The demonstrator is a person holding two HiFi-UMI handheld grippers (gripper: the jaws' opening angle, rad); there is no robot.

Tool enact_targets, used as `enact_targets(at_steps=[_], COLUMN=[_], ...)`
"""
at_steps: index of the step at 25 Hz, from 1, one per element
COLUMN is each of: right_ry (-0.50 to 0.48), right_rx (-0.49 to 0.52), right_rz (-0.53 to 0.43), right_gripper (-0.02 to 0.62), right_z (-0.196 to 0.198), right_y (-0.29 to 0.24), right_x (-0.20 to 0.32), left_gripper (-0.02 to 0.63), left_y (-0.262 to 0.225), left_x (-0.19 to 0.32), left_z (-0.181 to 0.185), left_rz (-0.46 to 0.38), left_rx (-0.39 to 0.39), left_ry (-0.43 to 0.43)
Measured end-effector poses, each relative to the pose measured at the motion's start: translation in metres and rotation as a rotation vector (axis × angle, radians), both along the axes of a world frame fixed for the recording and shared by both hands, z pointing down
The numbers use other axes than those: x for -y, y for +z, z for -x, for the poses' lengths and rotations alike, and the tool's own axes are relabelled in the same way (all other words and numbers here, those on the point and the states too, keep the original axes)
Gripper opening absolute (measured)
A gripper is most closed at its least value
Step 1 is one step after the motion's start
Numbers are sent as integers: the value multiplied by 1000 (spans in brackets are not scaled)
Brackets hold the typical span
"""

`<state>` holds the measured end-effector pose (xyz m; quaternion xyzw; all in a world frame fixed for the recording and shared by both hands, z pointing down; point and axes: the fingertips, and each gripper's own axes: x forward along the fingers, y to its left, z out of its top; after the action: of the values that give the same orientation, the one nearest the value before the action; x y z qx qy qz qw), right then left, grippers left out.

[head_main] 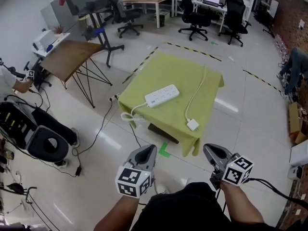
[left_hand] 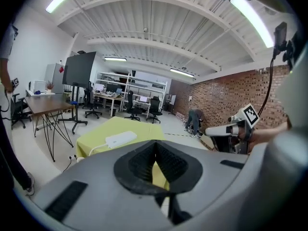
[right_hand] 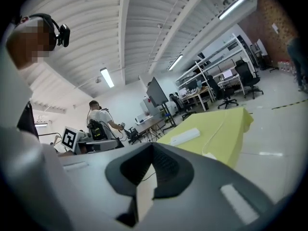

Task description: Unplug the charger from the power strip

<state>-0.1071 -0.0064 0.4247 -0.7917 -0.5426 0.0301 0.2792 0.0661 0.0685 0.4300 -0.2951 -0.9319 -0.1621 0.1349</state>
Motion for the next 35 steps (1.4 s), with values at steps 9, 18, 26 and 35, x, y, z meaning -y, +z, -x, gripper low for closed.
enact_targets(at_steps=[9,18,26,35], right_ry=[-85,-193,-232,-233], right_rx=[134,193,192,185], right_rz=[9,14,68,91], right_gripper=[2,0,0,0], right_z=[7,48,66,74], right_y=[-23,-13,-14,-13], right_x=[80,184,226,246], left_gripper=[6,6,6,6], left_y=[-19,-19,-21,-28], left_x=[34,128,181,207], left_z=[17,70,95,105], left_rz=[47,47,55,78], left_rx=[26,37,14,10], left_ry=[-91,-172,-194,-203])
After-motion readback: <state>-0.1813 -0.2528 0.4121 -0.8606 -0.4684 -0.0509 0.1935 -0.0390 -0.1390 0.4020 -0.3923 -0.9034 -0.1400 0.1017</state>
